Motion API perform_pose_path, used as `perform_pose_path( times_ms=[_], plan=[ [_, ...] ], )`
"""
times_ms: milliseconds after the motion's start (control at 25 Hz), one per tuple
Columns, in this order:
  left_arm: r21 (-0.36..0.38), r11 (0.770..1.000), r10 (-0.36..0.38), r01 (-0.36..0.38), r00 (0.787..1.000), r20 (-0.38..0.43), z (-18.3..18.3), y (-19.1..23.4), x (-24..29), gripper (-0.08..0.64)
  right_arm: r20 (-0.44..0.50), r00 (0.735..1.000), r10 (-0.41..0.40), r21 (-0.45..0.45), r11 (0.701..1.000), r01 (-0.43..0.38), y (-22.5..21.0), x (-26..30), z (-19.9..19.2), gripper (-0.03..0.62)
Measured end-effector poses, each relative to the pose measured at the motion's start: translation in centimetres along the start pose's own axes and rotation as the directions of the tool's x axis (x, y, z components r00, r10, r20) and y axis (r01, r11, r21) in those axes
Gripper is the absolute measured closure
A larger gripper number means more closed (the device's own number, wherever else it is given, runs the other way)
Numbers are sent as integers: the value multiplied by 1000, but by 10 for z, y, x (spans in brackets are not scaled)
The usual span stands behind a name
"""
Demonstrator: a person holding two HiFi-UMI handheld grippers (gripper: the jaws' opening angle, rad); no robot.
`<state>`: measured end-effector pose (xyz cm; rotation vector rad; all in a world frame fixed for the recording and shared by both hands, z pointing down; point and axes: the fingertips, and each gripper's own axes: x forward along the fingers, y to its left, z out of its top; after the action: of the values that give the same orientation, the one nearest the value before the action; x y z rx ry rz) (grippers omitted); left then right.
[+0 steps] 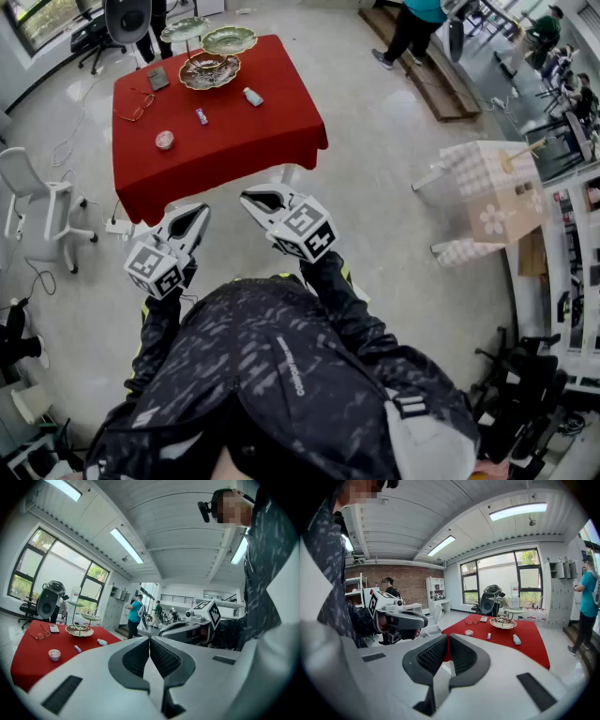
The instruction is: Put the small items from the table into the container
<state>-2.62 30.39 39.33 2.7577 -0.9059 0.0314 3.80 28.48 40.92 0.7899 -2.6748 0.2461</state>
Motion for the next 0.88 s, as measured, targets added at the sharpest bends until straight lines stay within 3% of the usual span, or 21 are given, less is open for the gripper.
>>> perform_pose_path(
  times_ms=[320,520,880],
  plan=[
    [-9,1000,0,0,1000,8,1,5,-3,548,57,998,4,66,998,-7,-3,0,8,568],
    [-11,1000,-5,5,1000,13,0,12,-6,548,-3,999,-43,-3,999,43,-7,5,1,571],
    [-14,999,-35,35,999,31,-2,15,-12,548,-45,994,-96,-22,995,95,-6,13,-10,569]
  ],
)
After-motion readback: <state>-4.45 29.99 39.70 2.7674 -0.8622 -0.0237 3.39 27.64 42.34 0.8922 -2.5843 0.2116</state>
